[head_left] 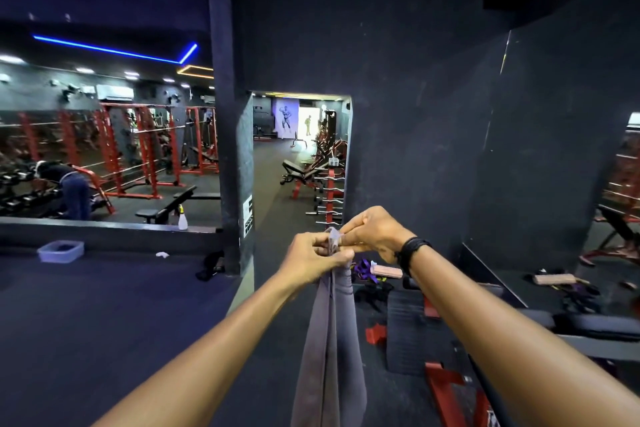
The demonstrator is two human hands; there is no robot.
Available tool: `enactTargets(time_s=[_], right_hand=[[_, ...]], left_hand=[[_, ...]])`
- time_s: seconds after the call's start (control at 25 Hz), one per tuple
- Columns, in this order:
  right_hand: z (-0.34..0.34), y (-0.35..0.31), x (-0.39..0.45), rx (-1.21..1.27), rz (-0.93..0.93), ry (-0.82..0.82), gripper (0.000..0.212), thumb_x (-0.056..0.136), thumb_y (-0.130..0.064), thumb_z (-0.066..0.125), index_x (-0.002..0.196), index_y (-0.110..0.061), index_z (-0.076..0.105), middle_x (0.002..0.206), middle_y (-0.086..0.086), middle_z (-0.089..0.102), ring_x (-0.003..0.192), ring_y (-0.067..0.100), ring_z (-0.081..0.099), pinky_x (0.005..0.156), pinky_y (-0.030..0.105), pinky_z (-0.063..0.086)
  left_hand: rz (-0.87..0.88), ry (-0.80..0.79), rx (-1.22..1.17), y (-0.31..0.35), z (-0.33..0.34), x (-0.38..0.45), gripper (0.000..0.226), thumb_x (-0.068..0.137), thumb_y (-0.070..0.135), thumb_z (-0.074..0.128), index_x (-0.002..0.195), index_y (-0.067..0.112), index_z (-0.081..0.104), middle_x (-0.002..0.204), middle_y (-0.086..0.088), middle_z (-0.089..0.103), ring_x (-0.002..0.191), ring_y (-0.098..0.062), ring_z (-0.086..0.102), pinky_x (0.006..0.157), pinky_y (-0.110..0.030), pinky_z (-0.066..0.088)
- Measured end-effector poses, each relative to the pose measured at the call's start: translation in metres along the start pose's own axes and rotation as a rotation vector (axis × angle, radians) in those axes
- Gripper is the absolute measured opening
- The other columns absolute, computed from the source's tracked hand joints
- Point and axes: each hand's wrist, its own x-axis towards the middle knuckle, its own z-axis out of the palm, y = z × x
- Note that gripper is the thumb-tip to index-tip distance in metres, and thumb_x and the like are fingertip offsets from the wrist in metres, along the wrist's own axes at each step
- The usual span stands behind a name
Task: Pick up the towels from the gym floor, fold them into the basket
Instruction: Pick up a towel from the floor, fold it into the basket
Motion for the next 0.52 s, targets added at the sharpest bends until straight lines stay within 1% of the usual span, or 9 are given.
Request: enactTargets(time_s=[0.08,0.16,0.2,0.24,0.28,0.36,0.44,0.48,0.52], right_hand=[[-0.001,0.001,0.004,0.049,-0.012,0.040,0.009,0.075,0.014,0.071,0.072,0.006,0.068,0.067,0.017,0.068,0.056,0.020,0.068,0.055,0.025,0.058],[-0.001,0.002,0.009,-0.034,-0.069,0.029,0.008,0.074,0.006,0.076,0.071,0.001,0.071,0.074,0.021,0.071,0.065,0.025,0.069,0.066,0.032,0.061],[-0.003,0.002,0.011,-0.138,-0.124,0.018,0.008,0.074,0.001,0.078,0.070,-0.003,0.072,0.075,0.019,0.072,0.066,0.021,0.068,0.069,0.033,0.060],[-0.007,0.001,0.013,-0.252,-0.184,-0.003,0.007,0.074,-0.006,0.079,0.070,-0.005,0.073,0.073,0.014,0.072,0.066,0.012,0.066,0.071,0.030,0.058],[-0.012,-0.001,0.014,-0.340,-0.232,-0.050,0.010,0.075,-0.012,0.080,0.072,-0.006,0.073,0.071,0.007,0.071,0.065,0.005,0.060,0.070,0.024,0.053],[-0.024,-0.002,0.011,-0.409,-0.222,-0.220,0.020,0.080,-0.025,0.077,0.078,-0.005,0.073,0.074,0.003,0.064,0.068,0.004,0.054,0.069,0.018,0.044],[-0.029,0.002,0.005,-0.486,-0.131,-0.365,0.021,0.079,-0.036,0.076,0.079,-0.015,0.070,0.081,0.001,0.065,0.076,0.007,0.057,0.072,0.021,0.046],[-0.029,0.009,0.005,-0.617,-0.103,-0.369,0.023,0.076,-0.043,0.078,0.080,-0.023,0.067,0.088,0.002,0.066,0.084,0.011,0.059,0.077,0.027,0.047],[-0.030,0.017,0.007,-0.798,-0.094,-0.322,0.031,0.073,-0.050,0.078,0.083,-0.025,0.063,0.096,0.002,0.063,0.092,0.016,0.056,0.083,0.033,0.045]], left_hand=[[0.061,0.048,0.119,-0.001,0.000,0.002,0.028,0.068,0.027,0.085,0.091,0.014,0.075,0.083,0.004,0.068,0.074,-0.008,0.064,0.070,-0.028,0.052],[0.116,0.199,0.299,-0.003,-0.001,0.009,0.027,0.069,0.031,0.082,0.083,0.010,0.074,0.073,0.000,0.065,0.065,-0.007,0.053,0.063,-0.028,0.044],[0.134,0.246,0.361,-0.003,-0.003,0.012,0.022,0.073,0.028,0.079,0.080,0.009,0.073,0.068,-0.002,0.063,0.063,-0.007,0.047,0.060,-0.028,0.039],[0.152,0.240,0.377,-0.004,-0.007,0.015,0.019,0.077,0.027,0.076,0.079,0.008,0.072,0.067,-0.002,0.061,0.064,-0.008,0.045,0.060,-0.029,0.037],[0.183,0.192,0.357,-0.004,-0.011,0.016,0.020,0.079,0.029,0.072,0.081,0.009,0.073,0.069,0.000,0.062,0.066,-0.008,0.048,0.062,-0.029,0.038],[0.215,0.082,0.238,-0.001,-0.021,0.017,0.026,0.079,0.037,0.065,0.090,0.016,0.074,0.083,0.004,0.071,0.079,-0.008,0.060,0.073,-0.030,0.048],[0.222,0.108,0.104,0.008,-0.029,0.023,0.019,0.082,0.034,0.064,0.091,0.021,0.073,0.090,0.006,0.073,0.086,-0.007,0.062,0.082,-0.032,0.050],[0.232,0.141,0.044,0.015,-0.034,0.026,0.009,0.085,0.027,0.065,0.089,0.023,0.071,0.089,0.007,0.072,0.086,-0.006,0.060,0.082,-0.031,0.049],[0.237,0.184,0.024,0.021,-0.042,0.030,0.007,0.089,0.019,0.064,0.088,0.024,0.070,0.088,0.007,0.070,0.086,-0.005,0.059,0.082,-0.028,0.048]])
